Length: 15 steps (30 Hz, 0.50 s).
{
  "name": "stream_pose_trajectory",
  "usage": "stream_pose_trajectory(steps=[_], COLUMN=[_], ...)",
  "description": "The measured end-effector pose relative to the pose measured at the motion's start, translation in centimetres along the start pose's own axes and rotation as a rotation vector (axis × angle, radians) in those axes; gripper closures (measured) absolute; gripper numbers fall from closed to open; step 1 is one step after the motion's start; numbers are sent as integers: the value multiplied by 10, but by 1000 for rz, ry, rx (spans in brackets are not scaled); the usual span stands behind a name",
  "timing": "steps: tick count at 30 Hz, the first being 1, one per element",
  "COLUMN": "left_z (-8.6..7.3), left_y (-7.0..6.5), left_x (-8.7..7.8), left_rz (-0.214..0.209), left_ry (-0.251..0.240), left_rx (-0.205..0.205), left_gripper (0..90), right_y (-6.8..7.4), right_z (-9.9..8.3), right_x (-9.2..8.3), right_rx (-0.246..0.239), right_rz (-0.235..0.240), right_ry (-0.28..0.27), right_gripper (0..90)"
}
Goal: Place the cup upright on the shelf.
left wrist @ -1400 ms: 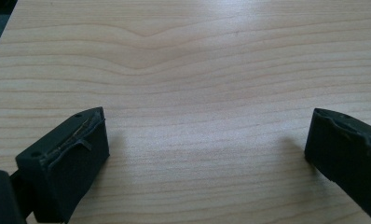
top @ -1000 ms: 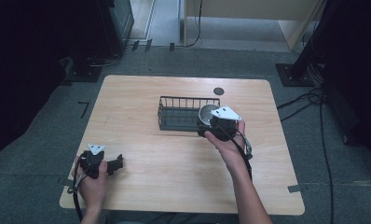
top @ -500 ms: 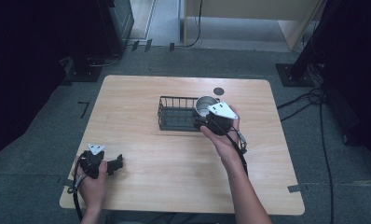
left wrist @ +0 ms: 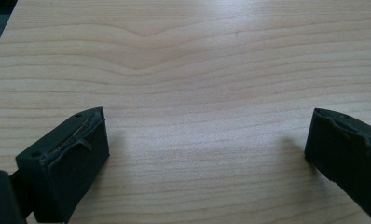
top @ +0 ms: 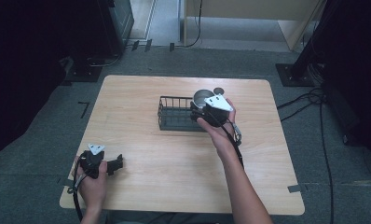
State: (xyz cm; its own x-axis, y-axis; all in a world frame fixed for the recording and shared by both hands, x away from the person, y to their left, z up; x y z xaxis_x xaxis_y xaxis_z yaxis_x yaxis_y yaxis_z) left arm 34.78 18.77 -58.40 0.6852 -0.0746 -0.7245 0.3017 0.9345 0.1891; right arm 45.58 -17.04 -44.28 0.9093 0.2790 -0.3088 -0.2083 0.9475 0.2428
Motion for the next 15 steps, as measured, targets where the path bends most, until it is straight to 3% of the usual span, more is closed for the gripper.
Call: stream_pose_trajectory(steps=[15], left_z=[0], left_y=[0], left_x=[0], left_rz=[0], left_ry=[1], left_rx=[0], left_gripper=[0], right_y=[-7], right_z=[-2], right_x=[27], right_rx=[11], right_rz=[-14], right_ry=[22], right_gripper=[180])
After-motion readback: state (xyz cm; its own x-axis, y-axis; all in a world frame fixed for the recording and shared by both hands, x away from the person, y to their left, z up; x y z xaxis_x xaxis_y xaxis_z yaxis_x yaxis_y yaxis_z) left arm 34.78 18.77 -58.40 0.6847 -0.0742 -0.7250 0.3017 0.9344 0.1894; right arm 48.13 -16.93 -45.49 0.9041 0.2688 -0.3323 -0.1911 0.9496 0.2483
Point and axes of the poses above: each handheld gripper's, and its own axes: x roughly forward along the jaws, z roughly out of its top, y roughly to its left, the point moved 9 cm from there along x, roughly forward along the jaws, and after that the axes turned 15 degrees about x, right-handed, at the moved point
